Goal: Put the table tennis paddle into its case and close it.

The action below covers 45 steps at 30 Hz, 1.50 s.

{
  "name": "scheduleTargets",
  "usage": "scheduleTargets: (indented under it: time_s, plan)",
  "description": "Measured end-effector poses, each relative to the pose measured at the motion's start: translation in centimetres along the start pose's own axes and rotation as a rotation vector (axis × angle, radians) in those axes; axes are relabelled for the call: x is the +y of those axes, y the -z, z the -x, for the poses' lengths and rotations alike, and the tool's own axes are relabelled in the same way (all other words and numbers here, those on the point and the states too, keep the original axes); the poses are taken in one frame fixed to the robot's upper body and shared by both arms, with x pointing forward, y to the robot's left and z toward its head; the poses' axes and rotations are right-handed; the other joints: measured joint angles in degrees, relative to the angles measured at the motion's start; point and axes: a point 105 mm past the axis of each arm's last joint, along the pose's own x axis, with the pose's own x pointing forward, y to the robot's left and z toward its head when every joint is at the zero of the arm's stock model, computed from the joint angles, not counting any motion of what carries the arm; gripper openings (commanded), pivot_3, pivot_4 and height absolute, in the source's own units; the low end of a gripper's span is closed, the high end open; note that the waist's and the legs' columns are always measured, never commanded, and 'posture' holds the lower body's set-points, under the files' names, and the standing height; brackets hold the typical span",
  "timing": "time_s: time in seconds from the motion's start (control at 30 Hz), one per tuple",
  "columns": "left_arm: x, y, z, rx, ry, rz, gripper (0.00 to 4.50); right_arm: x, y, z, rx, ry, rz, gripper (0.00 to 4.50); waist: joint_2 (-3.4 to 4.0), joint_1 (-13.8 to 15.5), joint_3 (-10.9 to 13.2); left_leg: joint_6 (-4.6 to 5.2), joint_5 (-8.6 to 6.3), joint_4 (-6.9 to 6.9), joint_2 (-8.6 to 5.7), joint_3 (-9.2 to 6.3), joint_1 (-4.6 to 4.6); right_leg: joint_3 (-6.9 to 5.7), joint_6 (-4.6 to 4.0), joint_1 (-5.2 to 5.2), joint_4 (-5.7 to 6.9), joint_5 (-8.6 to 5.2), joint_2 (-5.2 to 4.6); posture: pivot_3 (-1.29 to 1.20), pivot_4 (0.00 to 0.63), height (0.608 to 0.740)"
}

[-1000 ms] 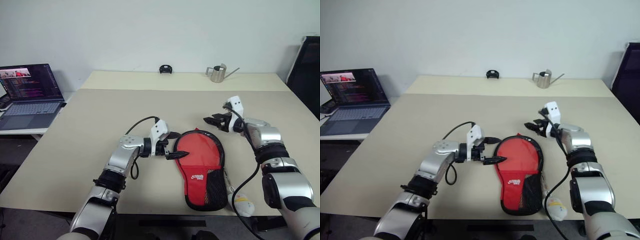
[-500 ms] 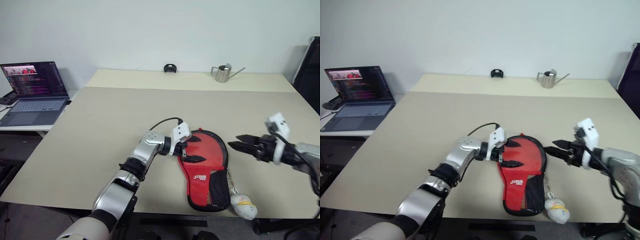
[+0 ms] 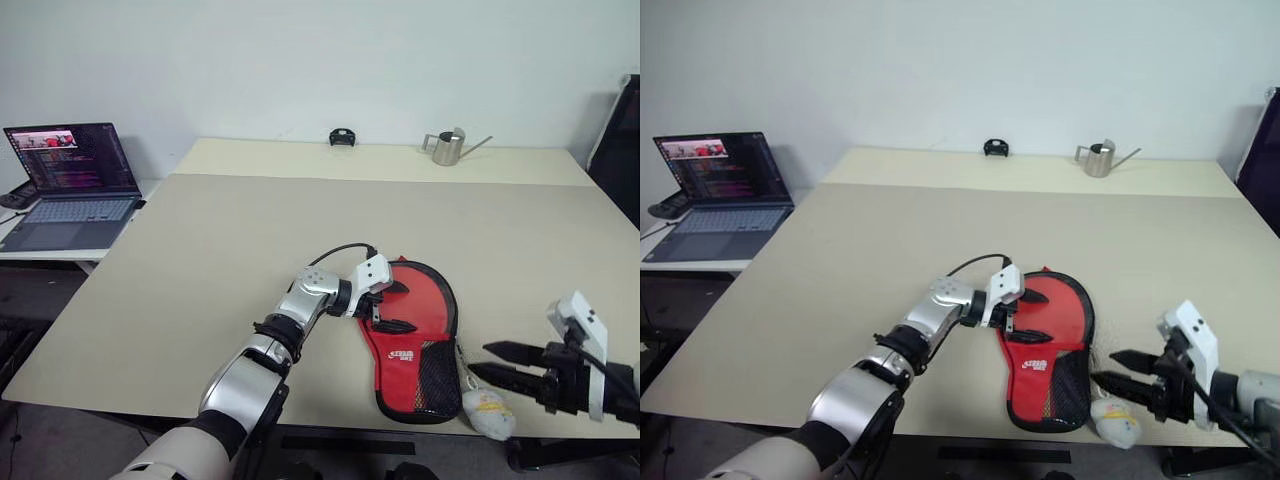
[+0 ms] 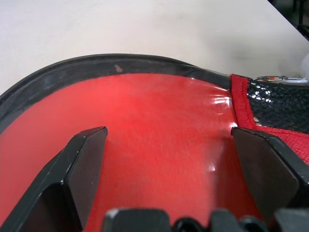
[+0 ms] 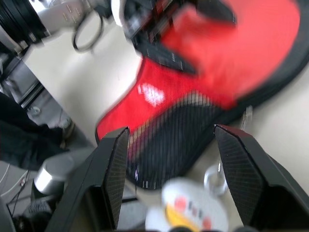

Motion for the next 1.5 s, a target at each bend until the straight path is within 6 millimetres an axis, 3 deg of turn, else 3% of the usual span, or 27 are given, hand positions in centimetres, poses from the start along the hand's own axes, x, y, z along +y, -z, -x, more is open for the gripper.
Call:
scheduleTargets:
  time_s: [0.1, 0.27, 0.67, 1.17, 1.27, 1.5]
  plan:
    - [-0.1, 0.0, -0.1, -0.002, 0.004, -0.002, 4.50, 0.1, 1.0, 0.5, 0.047, 0.019, 0.000, 4.44, 0.00, 0.0, 0.0, 0.01, 0.00, 0.00, 0.01, -0.01, 0.05, 0.00, 0.00, 0.05, 0.00, 0.00, 0.03, 0.00, 0.150, 0.740]
    - [-0.2, 0.1, -0.2, 0.000, 0.007, 0.000, 4.50, 0.9, 2.1, 0.5, 0.084, 0.025, 0.046, 4.44, -0.04, 0.0, 0.0, 0.02, -0.01, -0.01, 0.02, -0.02, 0.30, -0.01, 0.01, 0.32, -0.05, 0.00, 0.07, 0.00, 0.150, 0.740]
    - [-0.1, 0.4, 0.1, 0.011, 0.000, -0.005, 4.50, -0.1, 4.8, -1.6, 0.147, 0.076, 0.112, 4.44, -0.09, -0.1, 0.0, 0.03, -0.02, -0.03, 0.03, -0.03, 0.72, 0.01, 0.03, 0.66, -0.08, -0.01, 0.07, 0.00, 0.150, 0.740]
    - [0.0, 0.6, 0.2, 0.015, -0.008, -0.003, 4.50, -1.4, 5.8, -2.8, 0.190, 0.126, 0.200, 4.44, -0.08, -0.1, 0.0, 0.02, -0.01, -0.03, 0.04, -0.03, 0.77, 0.02, 0.03, 0.69, -0.07, -0.01, 0.08, 0.00, 0.150, 0.740]
    - [0.1, 0.6, 0.2, 0.018, -0.010, -0.004, 4.50, -1.5, 5.9, -2.8, 0.196, 0.136, 0.221, 3.89, -0.08, -0.1, 0.0, 0.02, -0.01, -0.03, 0.04, -0.03, 0.79, 0.02, 0.03, 0.71, -0.07, -0.01, 0.08, 0.00, 0.150, 0.740]
    - [0.0, 0.7, -0.2, 0.021, -0.014, -0.028, 4.50, -1.7, 5.8, -2.9, 0.195, 0.143, 0.232, 1.48, -0.12, 0.0, 0.0, 0.02, -0.01, -0.02, 0.04, -0.03, 0.88, 0.01, 0.03, 0.82, -0.07, -0.01, 0.08, 0.00, 0.150, 0.740]
